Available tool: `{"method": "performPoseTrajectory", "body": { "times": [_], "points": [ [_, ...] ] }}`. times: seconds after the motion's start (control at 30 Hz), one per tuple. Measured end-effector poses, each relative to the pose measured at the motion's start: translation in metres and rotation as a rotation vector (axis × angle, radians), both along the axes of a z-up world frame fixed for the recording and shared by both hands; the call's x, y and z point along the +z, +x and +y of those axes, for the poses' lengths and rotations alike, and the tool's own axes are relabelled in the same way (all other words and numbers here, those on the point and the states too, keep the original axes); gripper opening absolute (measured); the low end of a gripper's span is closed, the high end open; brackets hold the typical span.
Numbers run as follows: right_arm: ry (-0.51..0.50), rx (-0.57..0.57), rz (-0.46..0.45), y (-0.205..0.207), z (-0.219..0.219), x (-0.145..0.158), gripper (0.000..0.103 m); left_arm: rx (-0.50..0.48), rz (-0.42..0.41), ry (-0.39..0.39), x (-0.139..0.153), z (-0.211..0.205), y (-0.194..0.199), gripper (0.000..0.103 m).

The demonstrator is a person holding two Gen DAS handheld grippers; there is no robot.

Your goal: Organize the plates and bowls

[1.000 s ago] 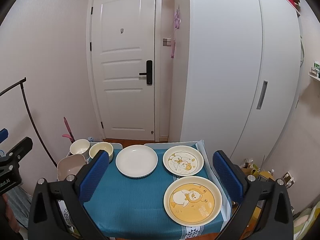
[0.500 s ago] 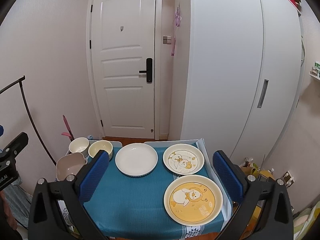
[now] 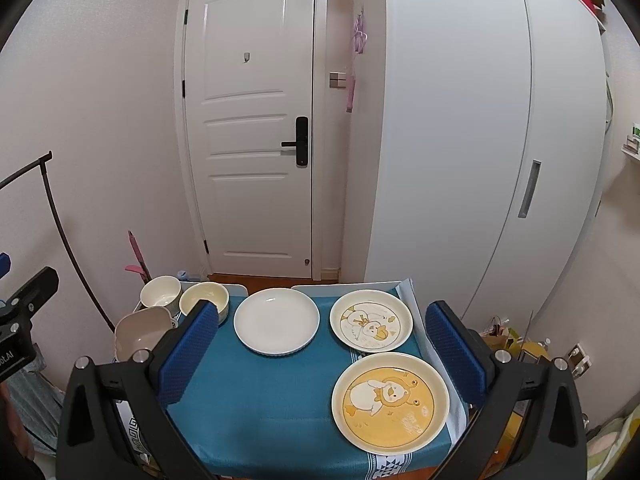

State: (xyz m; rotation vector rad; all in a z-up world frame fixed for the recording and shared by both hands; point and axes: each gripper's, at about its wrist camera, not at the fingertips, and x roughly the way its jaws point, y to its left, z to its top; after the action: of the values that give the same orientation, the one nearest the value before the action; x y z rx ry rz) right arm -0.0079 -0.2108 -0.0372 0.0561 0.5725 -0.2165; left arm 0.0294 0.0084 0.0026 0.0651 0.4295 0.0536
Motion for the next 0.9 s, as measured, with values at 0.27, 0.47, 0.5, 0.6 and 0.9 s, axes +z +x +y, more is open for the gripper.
{"method": "performPoseTrajectory", "body": {
  "times": [0.27, 0.47, 0.5, 0.6, 0.9],
  "points": [
    [-0.002, -0.001, -0.001, 0.0, 0.0, 0.0, 0.103, -0.023, 0.001, -0.001, -0.001, -0.005, 0.001, 0.103],
    [0.001, -0.006, 0.003, 0.001, -0.001, 0.001, 0.103, -0.04, -0.02, -0.012, -0.001, -0.01, -0.002, 0.103],
    [0.003, -0.007, 0.005, 0.001, -0.002, 0.0, 0.103, -0.041, -0.022, -0.011, -0.001, -0.011, -0.002, 0.103],
    [0.006, -0.008, 0.009, 0.001, -0.003, 0.0, 0.103, -0.036, -0.023, 0.001, -0.001, -0.013, -0.003, 0.103],
    [0.006, -0.007, 0.009, 0.002, -0.003, -0.001, 0.103, -0.016, -0.025, 0.011, 0.0, -0.015, -0.002, 0.103]
  ]
}}
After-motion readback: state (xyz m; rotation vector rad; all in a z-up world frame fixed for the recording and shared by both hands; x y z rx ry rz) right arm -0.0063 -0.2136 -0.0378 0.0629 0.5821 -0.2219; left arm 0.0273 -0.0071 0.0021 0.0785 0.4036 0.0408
